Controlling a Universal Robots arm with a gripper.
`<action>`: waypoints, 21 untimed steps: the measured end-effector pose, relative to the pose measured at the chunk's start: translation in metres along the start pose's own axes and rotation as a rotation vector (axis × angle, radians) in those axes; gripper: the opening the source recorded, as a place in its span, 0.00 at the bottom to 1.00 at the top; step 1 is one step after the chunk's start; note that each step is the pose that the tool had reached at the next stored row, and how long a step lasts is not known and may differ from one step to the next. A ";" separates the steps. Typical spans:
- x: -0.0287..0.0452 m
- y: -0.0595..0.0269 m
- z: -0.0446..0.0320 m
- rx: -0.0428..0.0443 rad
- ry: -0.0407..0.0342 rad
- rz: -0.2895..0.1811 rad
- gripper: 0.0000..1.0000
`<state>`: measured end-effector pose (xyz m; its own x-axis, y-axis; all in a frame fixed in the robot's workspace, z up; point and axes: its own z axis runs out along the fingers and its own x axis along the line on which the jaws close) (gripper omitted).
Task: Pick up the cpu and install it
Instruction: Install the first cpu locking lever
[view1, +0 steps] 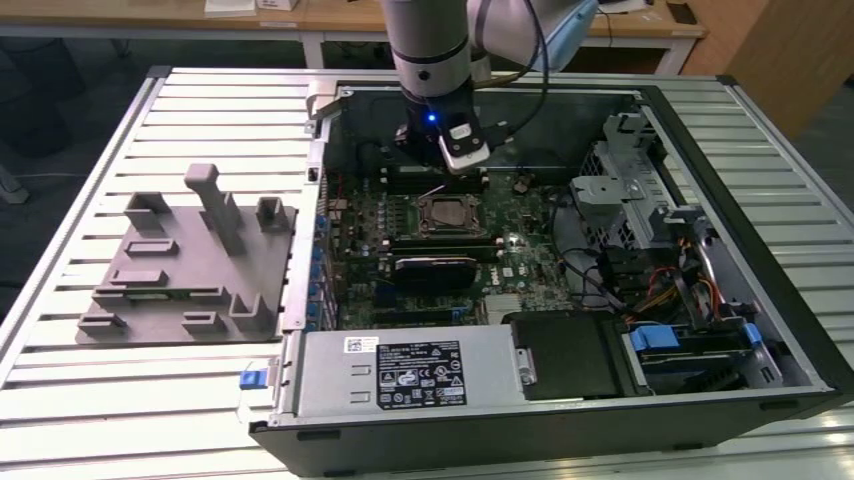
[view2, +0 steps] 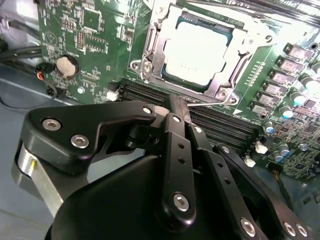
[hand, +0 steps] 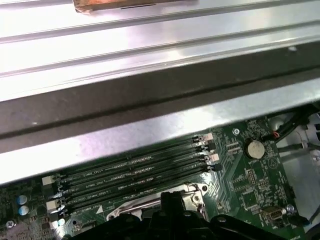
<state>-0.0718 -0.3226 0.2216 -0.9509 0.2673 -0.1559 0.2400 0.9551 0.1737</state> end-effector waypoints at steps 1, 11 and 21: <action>0.0002 0.0005 0.0006 -0.0010 0.0009 -0.005 0.11; -0.0005 0.0019 0.0050 -0.0026 0.0040 -0.024 0.11; 0.0012 0.0010 0.0088 -0.0137 -0.0364 -0.029 0.11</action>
<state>-0.0710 -0.3203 0.2131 -0.9497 0.2438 -0.1964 0.2091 0.9609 0.1817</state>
